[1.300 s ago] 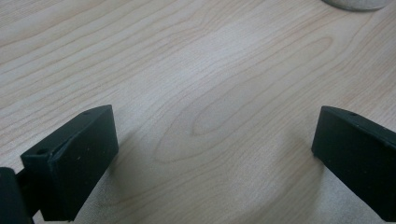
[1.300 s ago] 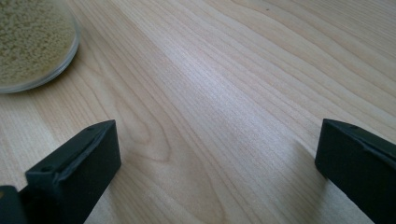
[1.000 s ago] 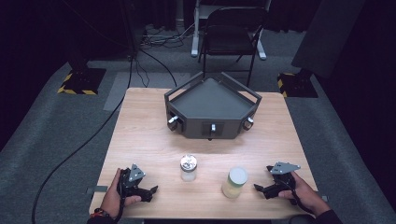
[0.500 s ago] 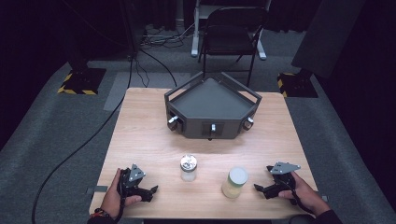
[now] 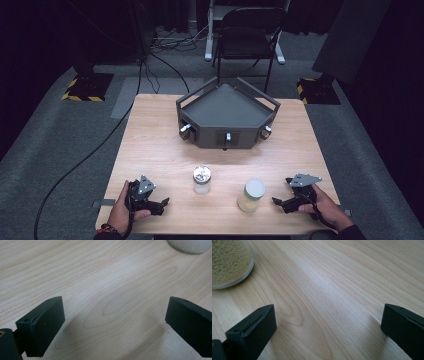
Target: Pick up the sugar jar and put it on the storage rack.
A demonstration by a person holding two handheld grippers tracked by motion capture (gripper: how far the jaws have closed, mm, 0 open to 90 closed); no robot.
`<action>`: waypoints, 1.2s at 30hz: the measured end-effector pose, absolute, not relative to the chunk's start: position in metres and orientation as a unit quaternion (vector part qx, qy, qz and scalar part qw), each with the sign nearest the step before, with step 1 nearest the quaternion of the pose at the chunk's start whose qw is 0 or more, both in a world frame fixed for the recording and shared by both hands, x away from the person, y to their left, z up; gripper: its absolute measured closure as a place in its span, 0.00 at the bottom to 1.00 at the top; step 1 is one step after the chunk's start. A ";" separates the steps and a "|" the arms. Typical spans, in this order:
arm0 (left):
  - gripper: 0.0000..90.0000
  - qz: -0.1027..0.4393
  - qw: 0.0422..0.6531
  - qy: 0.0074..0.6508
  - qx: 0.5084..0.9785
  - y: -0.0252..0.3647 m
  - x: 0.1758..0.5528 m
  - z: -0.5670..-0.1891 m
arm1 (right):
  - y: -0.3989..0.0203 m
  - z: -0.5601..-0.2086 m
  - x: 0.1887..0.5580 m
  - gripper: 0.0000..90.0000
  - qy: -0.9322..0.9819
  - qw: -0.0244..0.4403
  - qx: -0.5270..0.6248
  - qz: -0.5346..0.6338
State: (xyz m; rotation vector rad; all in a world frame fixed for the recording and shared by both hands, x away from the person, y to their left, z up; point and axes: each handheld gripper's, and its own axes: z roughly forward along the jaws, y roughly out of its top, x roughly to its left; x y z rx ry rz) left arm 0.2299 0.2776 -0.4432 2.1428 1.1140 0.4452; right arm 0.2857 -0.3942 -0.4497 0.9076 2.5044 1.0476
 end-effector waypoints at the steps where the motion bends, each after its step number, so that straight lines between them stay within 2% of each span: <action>1: 0.02 0.175 0.337 0.425 0.822 0.277 0.229 -0.443 | -0.394 -0.450 0.286 0.00 0.866 0.139 0.314 0.362; 36: 0.02 0.203 0.379 0.378 0.819 0.248 0.215 -0.427 | -0.394 -0.450 0.286 0.00 0.866 0.139 0.314 0.362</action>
